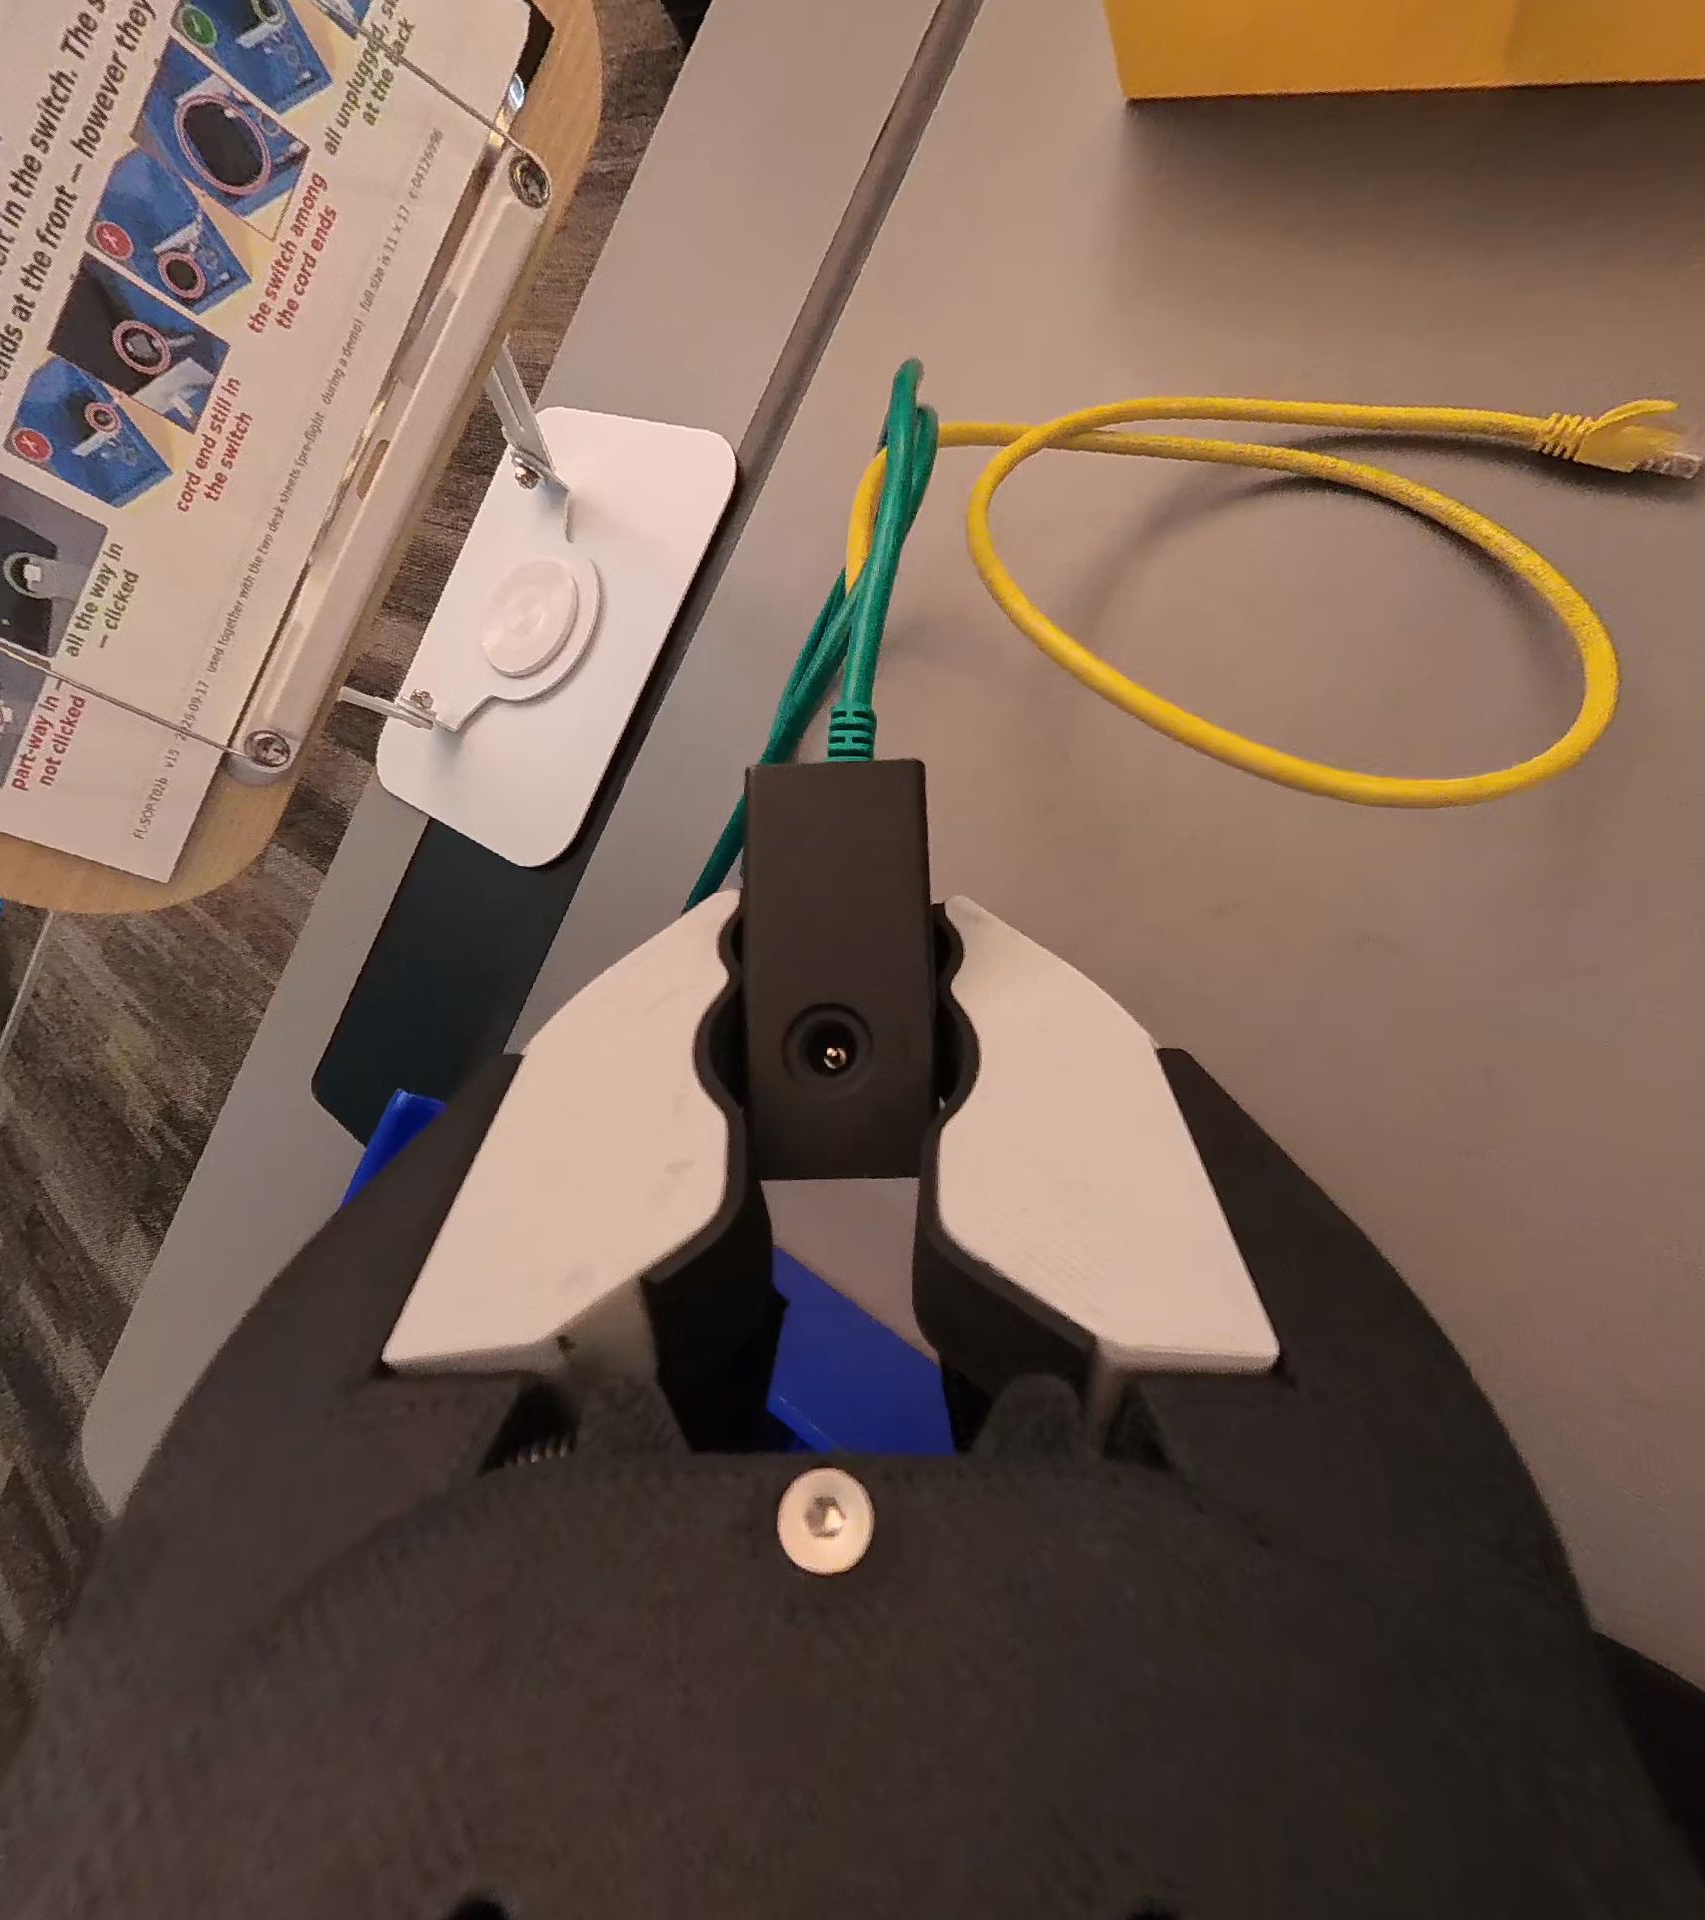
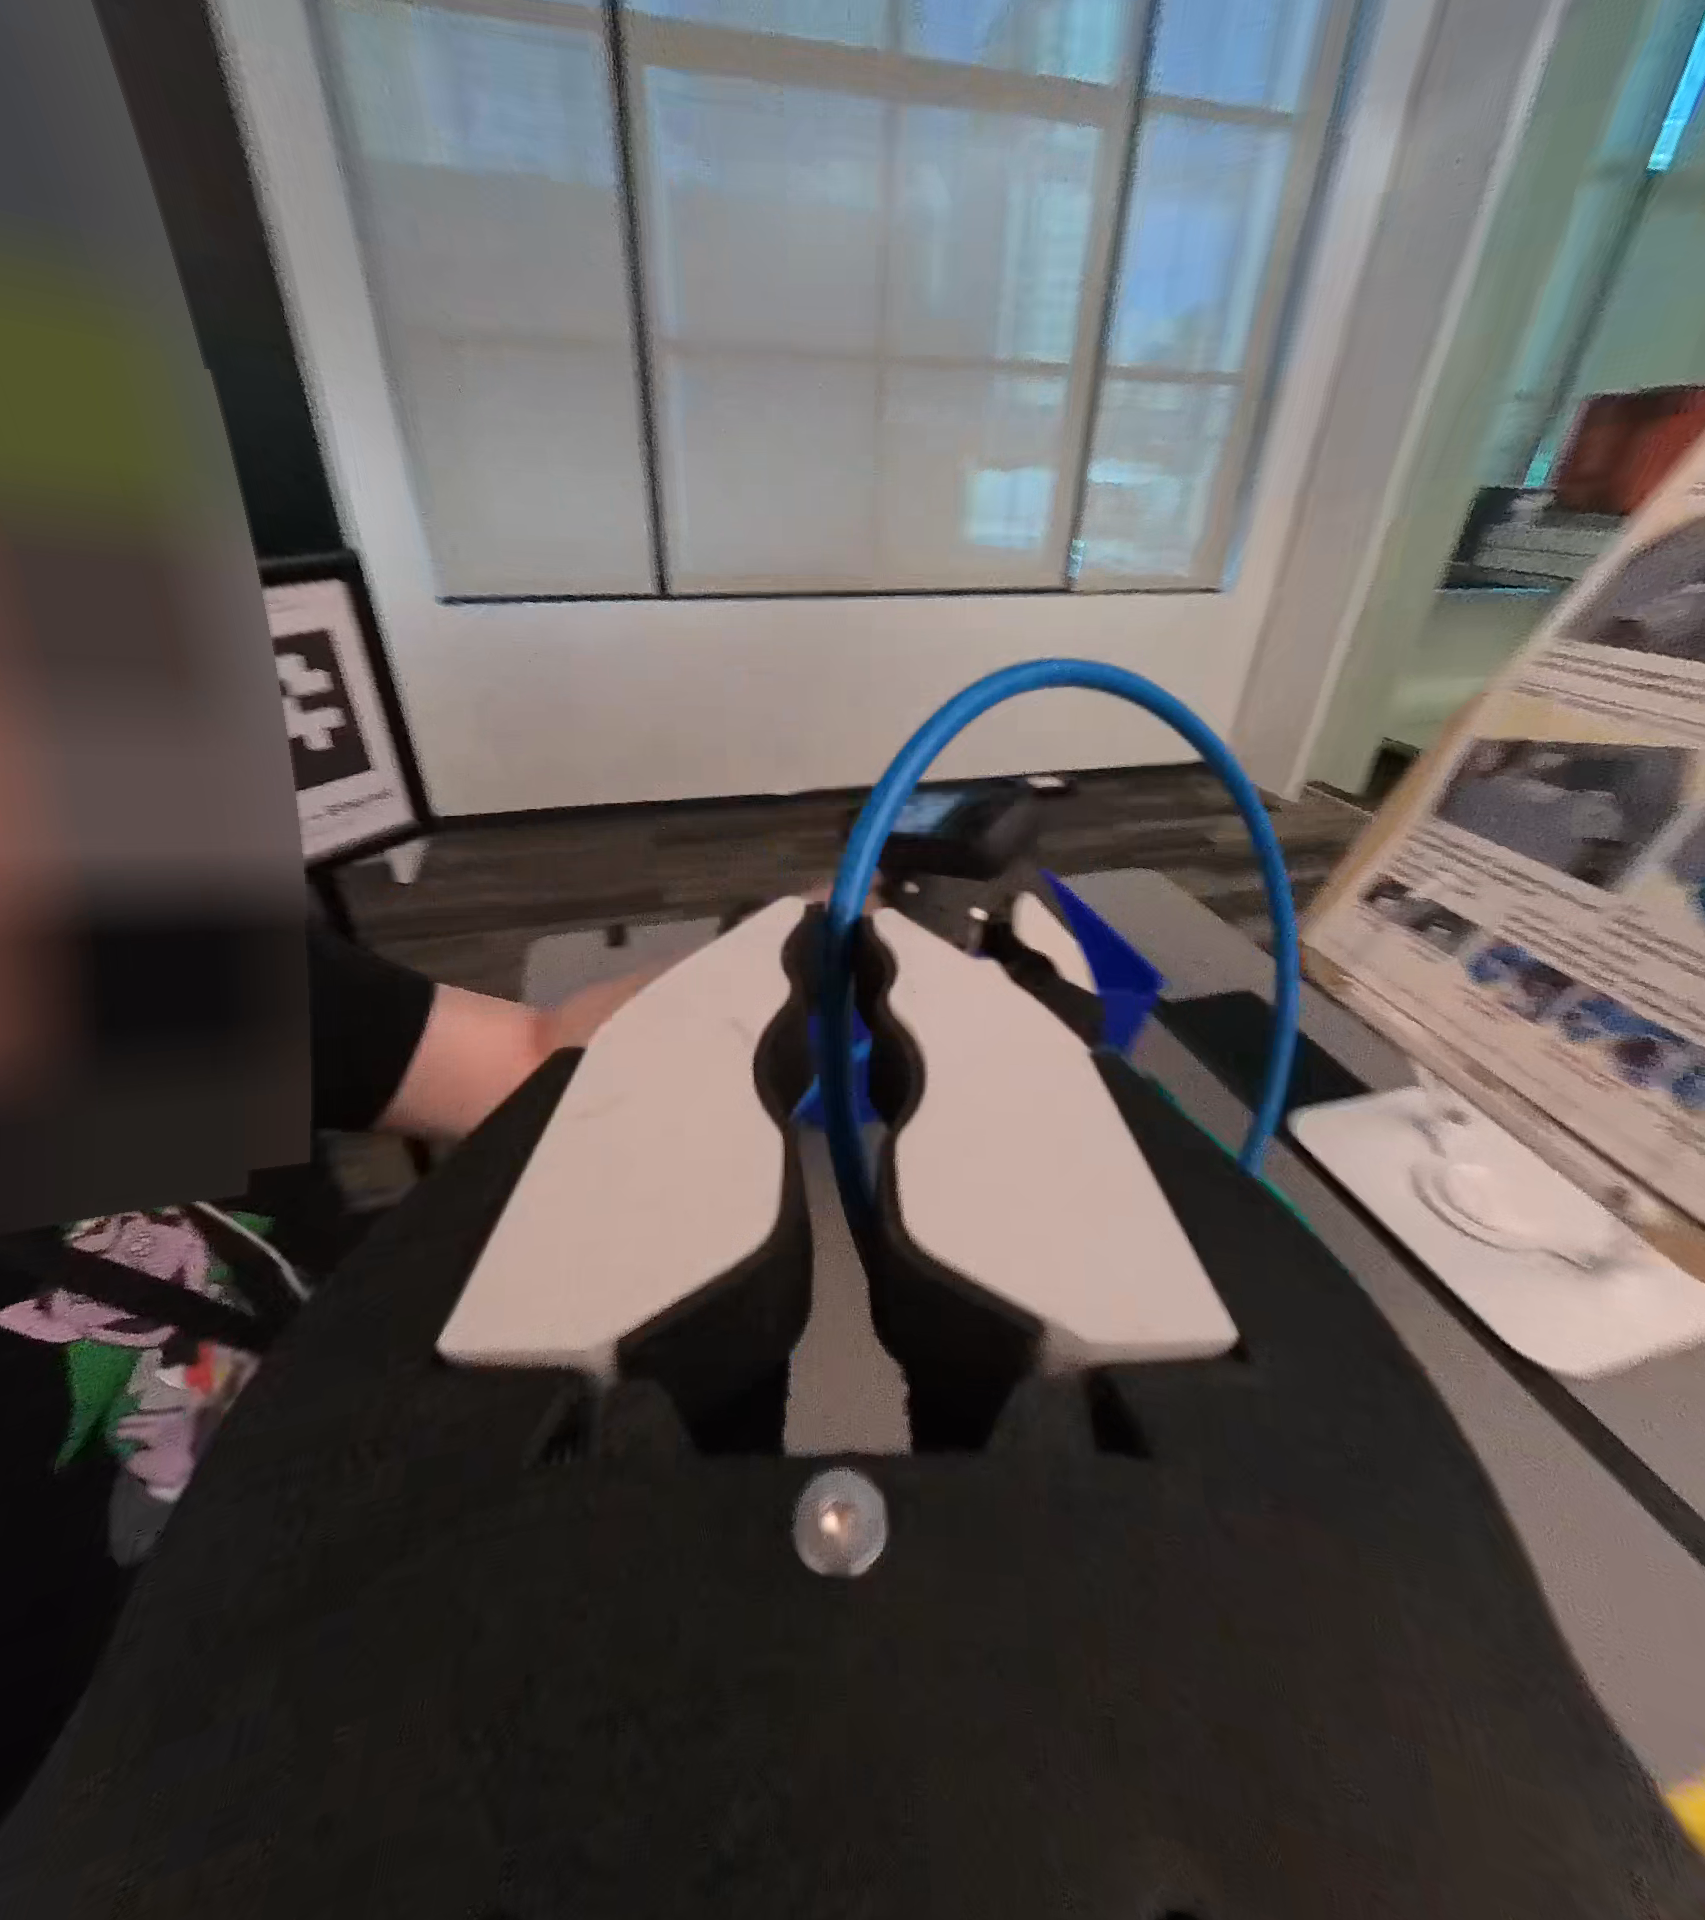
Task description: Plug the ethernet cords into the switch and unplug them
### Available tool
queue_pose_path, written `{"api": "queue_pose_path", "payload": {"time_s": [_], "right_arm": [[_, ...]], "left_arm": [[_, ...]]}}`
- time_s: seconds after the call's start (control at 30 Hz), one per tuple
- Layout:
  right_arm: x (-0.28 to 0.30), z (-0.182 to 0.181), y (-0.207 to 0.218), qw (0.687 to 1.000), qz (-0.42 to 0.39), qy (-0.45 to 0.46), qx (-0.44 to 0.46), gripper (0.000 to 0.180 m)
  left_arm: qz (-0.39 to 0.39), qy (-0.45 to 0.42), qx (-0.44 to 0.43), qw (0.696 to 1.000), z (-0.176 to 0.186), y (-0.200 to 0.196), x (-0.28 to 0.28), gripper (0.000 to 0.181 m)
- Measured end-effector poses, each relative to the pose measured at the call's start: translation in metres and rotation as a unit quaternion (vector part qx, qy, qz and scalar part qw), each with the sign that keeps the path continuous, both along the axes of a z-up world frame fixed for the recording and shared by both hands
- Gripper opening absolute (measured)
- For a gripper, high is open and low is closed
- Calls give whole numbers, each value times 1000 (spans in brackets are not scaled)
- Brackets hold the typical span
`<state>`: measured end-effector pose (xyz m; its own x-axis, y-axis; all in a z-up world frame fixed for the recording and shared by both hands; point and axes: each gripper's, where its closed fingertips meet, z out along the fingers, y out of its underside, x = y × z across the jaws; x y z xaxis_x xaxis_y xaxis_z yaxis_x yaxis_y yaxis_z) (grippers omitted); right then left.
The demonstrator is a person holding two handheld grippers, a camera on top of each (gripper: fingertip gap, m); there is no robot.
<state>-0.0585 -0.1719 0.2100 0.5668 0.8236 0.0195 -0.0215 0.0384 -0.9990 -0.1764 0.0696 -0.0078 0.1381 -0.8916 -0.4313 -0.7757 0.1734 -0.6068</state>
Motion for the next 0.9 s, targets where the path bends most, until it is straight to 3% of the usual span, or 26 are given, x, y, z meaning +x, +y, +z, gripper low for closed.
{"api": "queue_pose_path", "payload": {"time_s": [0.2, 0.37, 0.53, 0.67, 0.9], "right_arm": [[103, -8, 6, 981, -172, -92, -20, 6], [157, -89, 16, 939, -272, -203, -59, 6], [166, -183, 13, 928, -239, -220, -182, 7], [148, -220, 5, 925, -179, -223, -249, 7], [178, -306, 7, 829, -212, -380, -350, 7]], "left_arm": [[-1, 3, 8, 1000, 1, -2, 1, 29], [-3, 8, 15, 1000, 2, -4, 2, 29], [-3, 14, 18, 1000, 0, -5, 3, 29], [-4, 16, 19, 1000, 0, -6, 4, 29], [-9, 13, 23, 1000, 4, -9, 5, 29]]}}
